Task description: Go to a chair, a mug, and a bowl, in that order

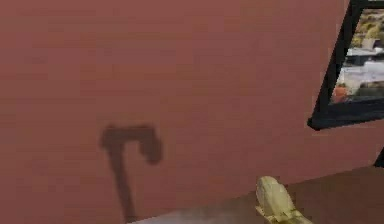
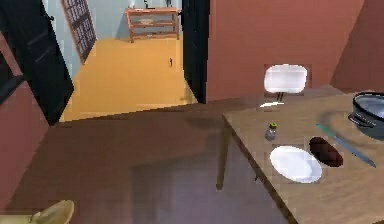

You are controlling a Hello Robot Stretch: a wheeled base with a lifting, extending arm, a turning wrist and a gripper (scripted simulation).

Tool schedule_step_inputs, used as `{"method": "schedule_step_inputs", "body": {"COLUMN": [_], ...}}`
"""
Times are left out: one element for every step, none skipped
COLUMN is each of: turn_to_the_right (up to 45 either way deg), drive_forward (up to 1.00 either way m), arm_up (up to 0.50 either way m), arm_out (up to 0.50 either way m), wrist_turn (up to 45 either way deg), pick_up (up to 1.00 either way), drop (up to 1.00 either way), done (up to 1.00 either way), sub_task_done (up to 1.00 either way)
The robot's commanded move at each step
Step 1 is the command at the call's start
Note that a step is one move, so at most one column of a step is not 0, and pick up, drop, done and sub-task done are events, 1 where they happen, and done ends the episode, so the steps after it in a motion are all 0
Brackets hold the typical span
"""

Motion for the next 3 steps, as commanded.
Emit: {"method": "schedule_step_inputs", "body": {"turn_to_the_right": [45.0,30.0,0.0], "drive_forward": [0.0,0.0,1.0], "arm_up": [0.0,0.0,0.0], "arm_out": [0.0,0.0,0.0], "wrist_turn": [0.0,0.0,0.0], "pick_up": [0.0,0.0,0.0], "drop": [0.0,0.0,0.0], "done": [0.0,0.0,0.0], "sub_task_done": [0.0,0.0,0.0]}}
